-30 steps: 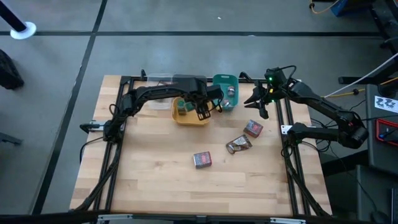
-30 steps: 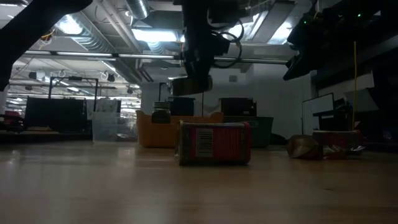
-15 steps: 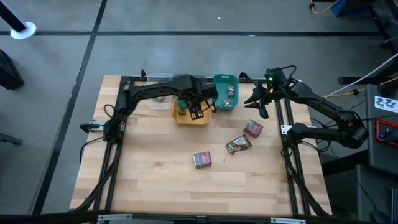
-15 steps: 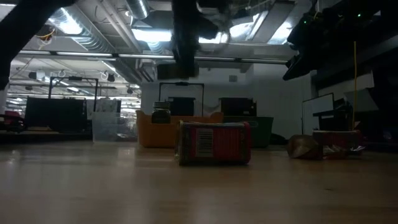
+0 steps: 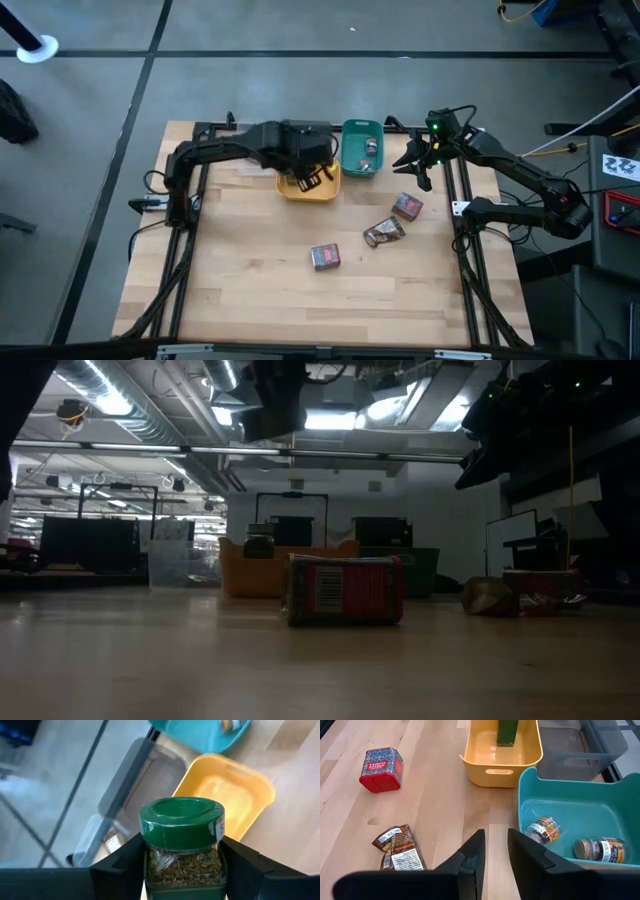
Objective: Sort spices by type
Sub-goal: Put the green seasoning bottle into the yellow bin
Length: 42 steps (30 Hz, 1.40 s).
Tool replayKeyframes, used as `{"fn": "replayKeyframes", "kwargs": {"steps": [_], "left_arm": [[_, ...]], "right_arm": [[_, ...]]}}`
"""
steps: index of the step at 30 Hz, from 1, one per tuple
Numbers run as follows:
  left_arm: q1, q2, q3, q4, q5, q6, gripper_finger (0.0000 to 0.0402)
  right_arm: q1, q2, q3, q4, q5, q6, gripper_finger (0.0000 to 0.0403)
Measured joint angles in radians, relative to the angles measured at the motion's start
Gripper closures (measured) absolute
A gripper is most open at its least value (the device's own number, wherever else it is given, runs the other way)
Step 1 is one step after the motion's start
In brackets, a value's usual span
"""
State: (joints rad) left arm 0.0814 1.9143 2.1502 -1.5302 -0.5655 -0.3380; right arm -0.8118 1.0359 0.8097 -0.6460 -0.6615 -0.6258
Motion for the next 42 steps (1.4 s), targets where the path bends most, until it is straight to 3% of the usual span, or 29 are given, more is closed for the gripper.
{"fn": "replayKeyframes", "kwargs": {"steps": [6,14,17,22,24,32,42], "left_arm": [[-0.069,-0.016,-0.11,-0.022,-0.092,-0.122,0.0212],[-0.039,-0.024,-0.363,0.217,-0.07,0.033,0.0211],[0.006,-0.026,-0.44,0.345,-0.005,0.086,0.0213],[0.071,-0.026,-0.535,0.677,0.265,0.197,0.0209],[0.086,-0.026,-0.562,0.775,0.319,0.237,0.0209],[0.141,-0.026,-0.723,1.143,0.349,0.295,0.0207],[0.191,-0.032,-0.898,1.427,0.419,0.318,0.0206]], "right_arm": [[0.0,0.0,0.0,0.001,0.0,0.0,0.032],[0.0,0.0,0.0,0.017,0.0,0.0,0.032],[0.0,0.0,0.0,0.022,0.0,0.0,0.032],[0.0,0.0,0.0,0.024,0.0,0.0,0.032],[0.0,0.0,0.0,0.024,0.0,0.0,0.032],[0.0,0.0,0.0,0.015,0.0,0.0,0.032],[0.0,0.0,0.0,0.014,0.0,0.0,0.032]]}}
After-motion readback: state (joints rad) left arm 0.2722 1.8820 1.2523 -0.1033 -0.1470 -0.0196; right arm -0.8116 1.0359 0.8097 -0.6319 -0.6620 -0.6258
